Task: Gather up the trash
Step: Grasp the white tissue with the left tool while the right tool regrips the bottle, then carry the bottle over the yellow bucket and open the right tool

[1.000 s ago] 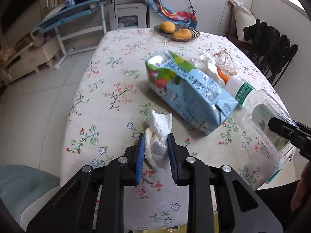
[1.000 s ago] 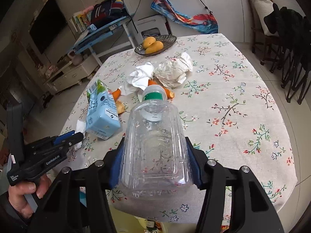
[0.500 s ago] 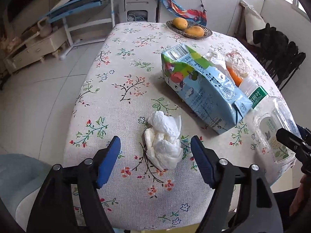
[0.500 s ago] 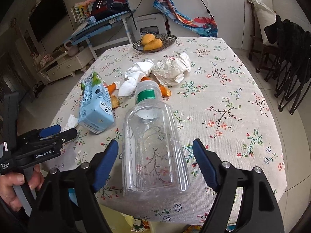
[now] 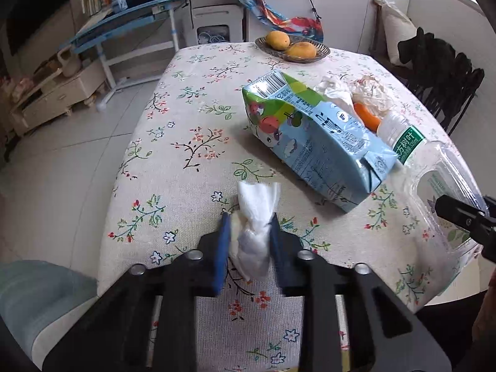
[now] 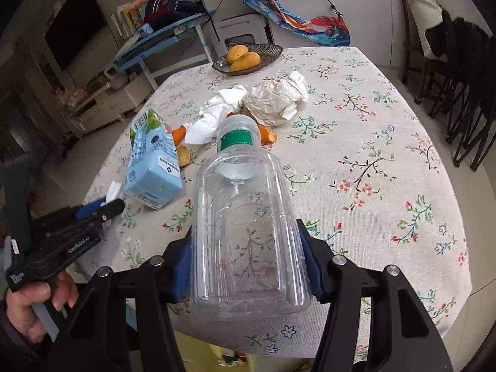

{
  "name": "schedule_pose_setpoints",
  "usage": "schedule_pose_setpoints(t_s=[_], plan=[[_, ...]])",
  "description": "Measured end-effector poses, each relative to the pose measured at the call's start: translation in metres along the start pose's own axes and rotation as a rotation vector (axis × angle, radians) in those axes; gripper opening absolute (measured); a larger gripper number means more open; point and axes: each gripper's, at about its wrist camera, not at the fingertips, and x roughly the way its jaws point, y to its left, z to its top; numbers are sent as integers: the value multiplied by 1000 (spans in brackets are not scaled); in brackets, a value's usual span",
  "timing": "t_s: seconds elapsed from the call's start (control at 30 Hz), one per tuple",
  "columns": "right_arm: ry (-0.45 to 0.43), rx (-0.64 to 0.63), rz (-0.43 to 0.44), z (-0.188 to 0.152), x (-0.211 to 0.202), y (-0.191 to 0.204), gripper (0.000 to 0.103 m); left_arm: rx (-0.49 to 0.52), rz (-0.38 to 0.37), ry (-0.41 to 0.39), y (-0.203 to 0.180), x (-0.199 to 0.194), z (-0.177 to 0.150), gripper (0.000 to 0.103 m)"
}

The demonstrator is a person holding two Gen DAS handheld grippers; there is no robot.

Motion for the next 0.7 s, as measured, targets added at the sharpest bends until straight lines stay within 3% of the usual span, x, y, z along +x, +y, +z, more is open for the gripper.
schedule_pose_setpoints(t_s=[0.1,0.23,0.7], plan=[[-17,75,64,2,-6,-10,55,-37,-61,-20,5,-7,-1,20],[-25,149,126,-1,-12,-17,55,-42,-90,-63,4,-23,-2,20],[-85,262,269,-22,-43,-20,55,-53,-111,-117,8,-63,-29,20]])
